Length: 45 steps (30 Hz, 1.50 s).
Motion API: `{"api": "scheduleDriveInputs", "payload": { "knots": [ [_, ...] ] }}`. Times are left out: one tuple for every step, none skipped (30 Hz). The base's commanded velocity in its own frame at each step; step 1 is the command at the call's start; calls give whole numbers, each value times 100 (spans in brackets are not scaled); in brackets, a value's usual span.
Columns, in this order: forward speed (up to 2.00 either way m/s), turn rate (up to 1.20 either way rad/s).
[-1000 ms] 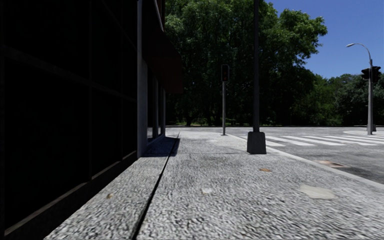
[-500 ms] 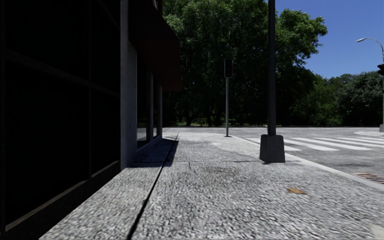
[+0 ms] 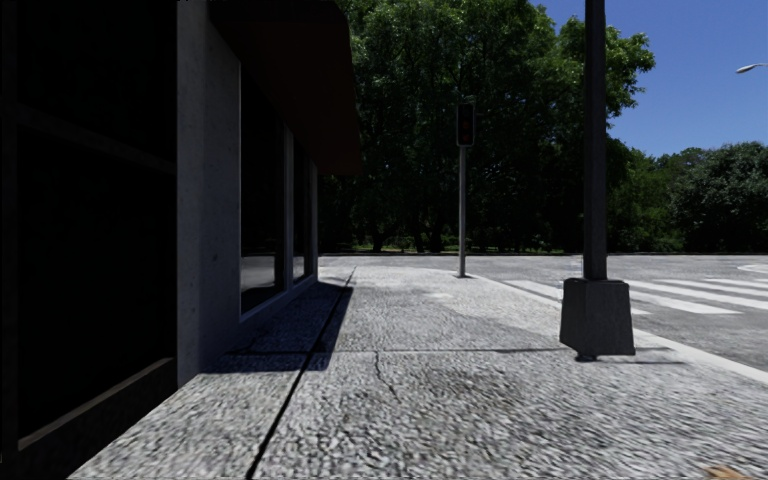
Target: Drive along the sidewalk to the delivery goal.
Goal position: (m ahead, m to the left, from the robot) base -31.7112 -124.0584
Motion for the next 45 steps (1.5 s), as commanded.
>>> {"api": "scheduleDriveInputs", "payload": {
  "knots": [
    [181, 0],
    [181, 0],
    [181, 0],
    [181, 0],
    [181, 0],
    [181, 0],
    [181, 0],
    [181, 0],
    [181, 0],
    [181, 0],
    [181, 0],
    [181, 0],
    [181, 0],
    [181, 0],
    [181, 0],
    [181, 0],
    [181, 0],
    [181, 0],
    [181, 0],
    [181, 0],
    [181, 0],
    [181, 0],
    [181, 0],
    [181, 0],
    [181, 0],
    [181, 0],
    [181, 0],
    [181, 0],
    [181, 0],
    [181, 0],
    [181, 0],
    [181, 0],
    [181, 0],
    [181, 0],
    [181, 0],
    [181, 0],
    [181, 0],
    [181, 0],
    [181, 0],
    [181, 0],
    [181, 0],
    [181, 0],
    [181, 0],
    [181, 0],
    [181, 0]
  ]
}}
